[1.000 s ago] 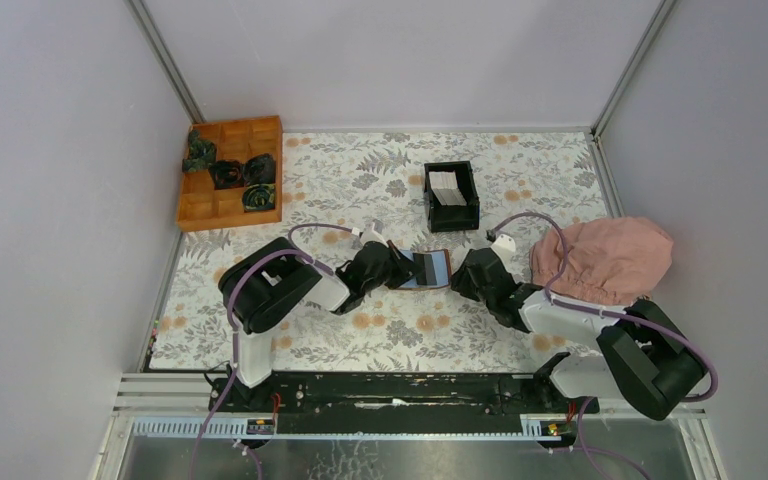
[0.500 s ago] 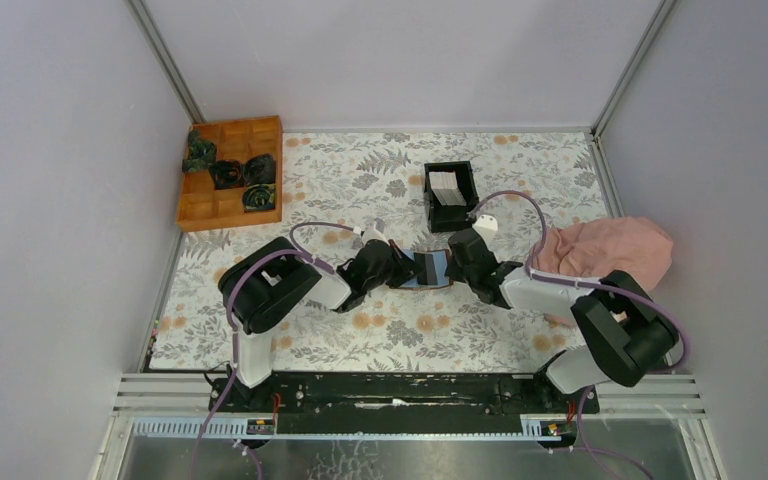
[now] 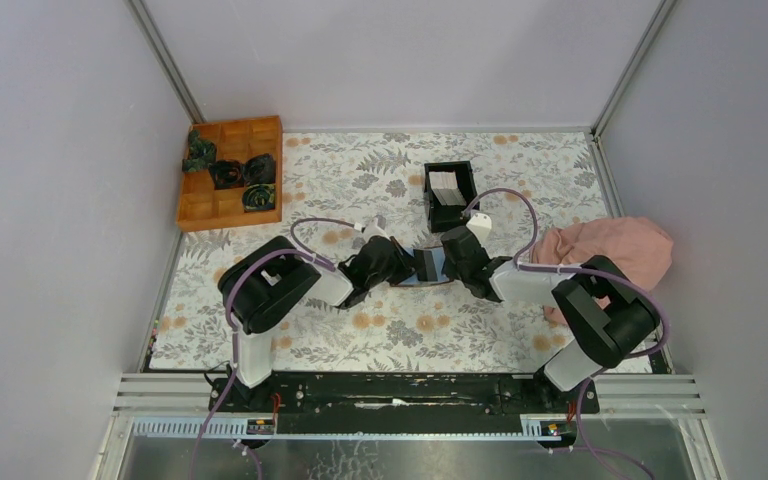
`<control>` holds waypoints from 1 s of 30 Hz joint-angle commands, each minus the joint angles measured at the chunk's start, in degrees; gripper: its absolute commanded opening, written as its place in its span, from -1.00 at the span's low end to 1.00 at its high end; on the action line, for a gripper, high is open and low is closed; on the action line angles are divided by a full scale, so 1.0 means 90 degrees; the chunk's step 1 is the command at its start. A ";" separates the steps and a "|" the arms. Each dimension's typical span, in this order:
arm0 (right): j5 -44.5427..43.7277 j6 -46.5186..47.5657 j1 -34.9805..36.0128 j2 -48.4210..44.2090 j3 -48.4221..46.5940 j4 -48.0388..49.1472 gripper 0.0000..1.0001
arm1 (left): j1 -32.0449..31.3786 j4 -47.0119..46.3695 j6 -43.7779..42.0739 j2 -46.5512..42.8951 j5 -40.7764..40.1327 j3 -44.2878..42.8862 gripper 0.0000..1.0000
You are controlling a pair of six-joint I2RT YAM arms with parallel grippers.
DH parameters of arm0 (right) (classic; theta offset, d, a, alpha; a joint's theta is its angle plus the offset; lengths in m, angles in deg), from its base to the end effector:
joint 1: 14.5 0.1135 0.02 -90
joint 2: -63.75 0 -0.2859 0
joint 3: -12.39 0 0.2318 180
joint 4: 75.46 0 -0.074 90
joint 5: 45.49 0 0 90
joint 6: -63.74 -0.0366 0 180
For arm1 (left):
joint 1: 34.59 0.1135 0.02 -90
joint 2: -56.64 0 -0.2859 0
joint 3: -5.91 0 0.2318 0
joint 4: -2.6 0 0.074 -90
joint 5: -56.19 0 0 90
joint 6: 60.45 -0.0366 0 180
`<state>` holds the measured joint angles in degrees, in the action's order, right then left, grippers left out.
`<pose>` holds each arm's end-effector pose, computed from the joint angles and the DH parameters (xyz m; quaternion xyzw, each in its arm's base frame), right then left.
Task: Put the credit cards into the card holder
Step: Insert the credit card into the card holder.
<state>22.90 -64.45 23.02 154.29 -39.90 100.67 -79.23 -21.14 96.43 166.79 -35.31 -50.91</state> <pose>0.2341 0.1628 0.1834 0.0813 0.8973 0.1093 0.4199 0.2519 -0.2474 0.1414 -0.1731 0.8467 -0.4095 0.2924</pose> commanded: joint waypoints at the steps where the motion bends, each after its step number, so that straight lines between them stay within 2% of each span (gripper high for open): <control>1: 0.0155 -0.0014 0.0011 0.0388 -0.0012 -0.0220 -0.90 | -0.0075 0.1936 -0.0636 0.0252 -0.0146 0.0040 -0.77; 17: 0.0238 -0.0033 0.0011 0.0714 -0.0036 -0.0226 -0.90 | -0.0070 0.2943 -0.0996 -0.0448 -0.0624 0.0000 -0.05; 30: 0.0333 0.0006 -0.0009 0.0836 -0.0074 -0.0221 -0.90 | -0.0072 0.3888 -0.1339 -0.0560 -0.0677 -0.0282 0.16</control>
<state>24.93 -65.11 23.00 158.66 -41.89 106.55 -79.97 -4.42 89.26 160.61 -38.30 -54.78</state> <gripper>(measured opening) 0.055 0.561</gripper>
